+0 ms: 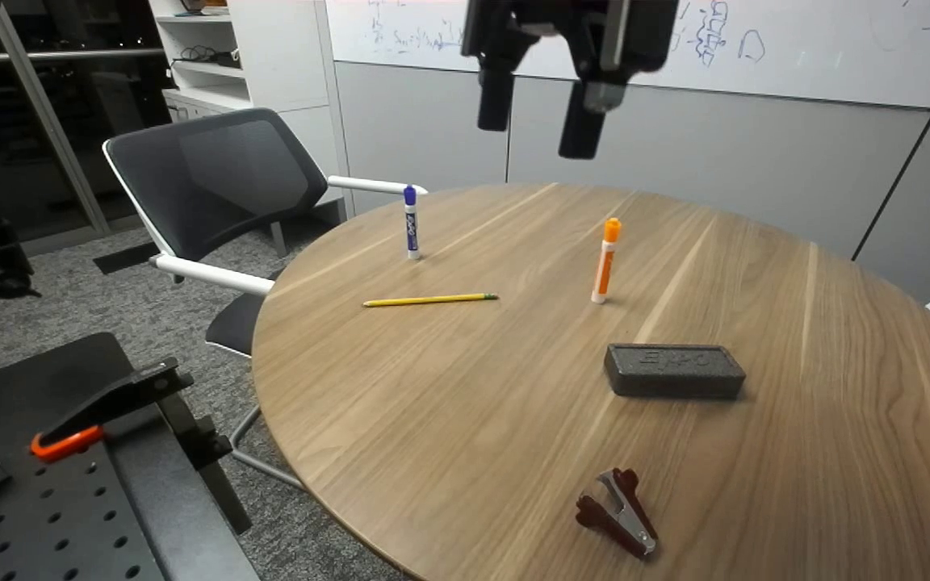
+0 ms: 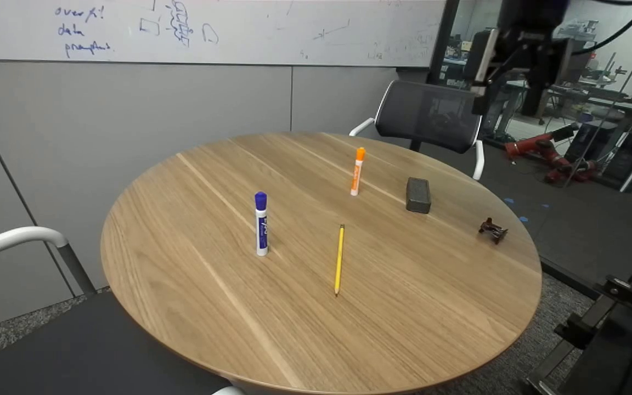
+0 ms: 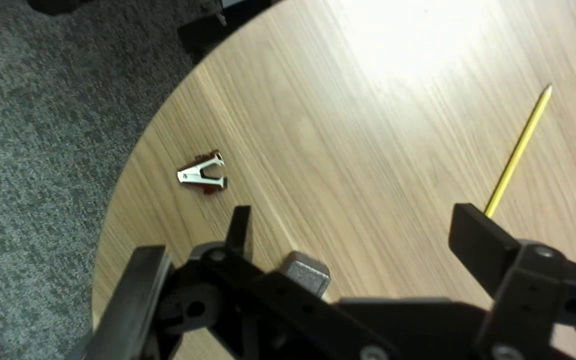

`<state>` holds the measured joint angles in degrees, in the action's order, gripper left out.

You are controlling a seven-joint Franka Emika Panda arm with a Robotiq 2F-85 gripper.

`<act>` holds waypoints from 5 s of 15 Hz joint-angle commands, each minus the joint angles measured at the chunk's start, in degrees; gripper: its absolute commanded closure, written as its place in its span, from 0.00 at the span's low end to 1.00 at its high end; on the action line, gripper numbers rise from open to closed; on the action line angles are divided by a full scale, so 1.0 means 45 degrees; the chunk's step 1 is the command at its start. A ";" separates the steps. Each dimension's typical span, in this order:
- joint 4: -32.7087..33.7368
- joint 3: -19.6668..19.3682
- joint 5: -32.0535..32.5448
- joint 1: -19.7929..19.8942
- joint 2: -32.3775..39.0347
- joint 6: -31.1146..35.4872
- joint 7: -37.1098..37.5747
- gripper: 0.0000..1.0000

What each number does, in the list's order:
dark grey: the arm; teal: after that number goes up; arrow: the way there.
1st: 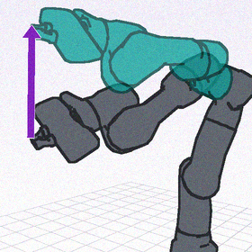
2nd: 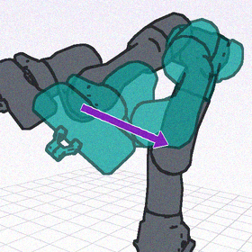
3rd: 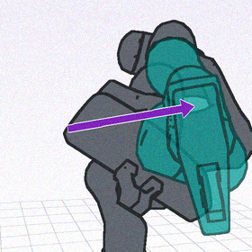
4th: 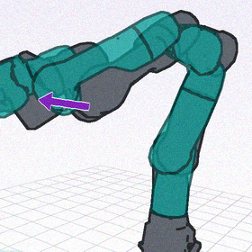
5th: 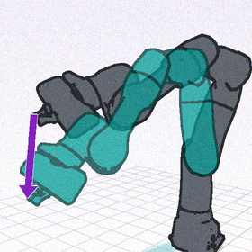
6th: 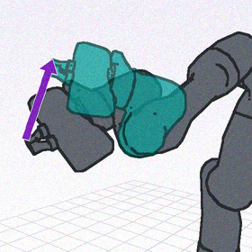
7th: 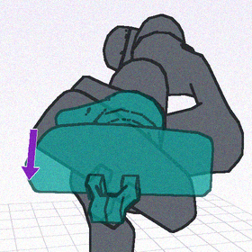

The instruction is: Move the duster closer to you

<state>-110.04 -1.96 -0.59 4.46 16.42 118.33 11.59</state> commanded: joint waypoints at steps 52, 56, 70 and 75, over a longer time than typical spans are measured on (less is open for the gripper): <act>1.0821 -0.1904 0.0415 0.0038 0.9777 -0.0125 -0.0057 0.69; 0.8433 -0.1219 0.0223 0.0045 0.8438 0.1375 -0.2435 0.69; -0.0565 -0.0205 0.1740 -0.0790 0.4803 0.4798 -0.4217 0.69; -0.4227 -0.0122 0.1942 -0.1424 0.3527 0.6993 -0.3647 0.69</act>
<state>-117.94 -2.88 6.51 -0.61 38.27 144.01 -7.08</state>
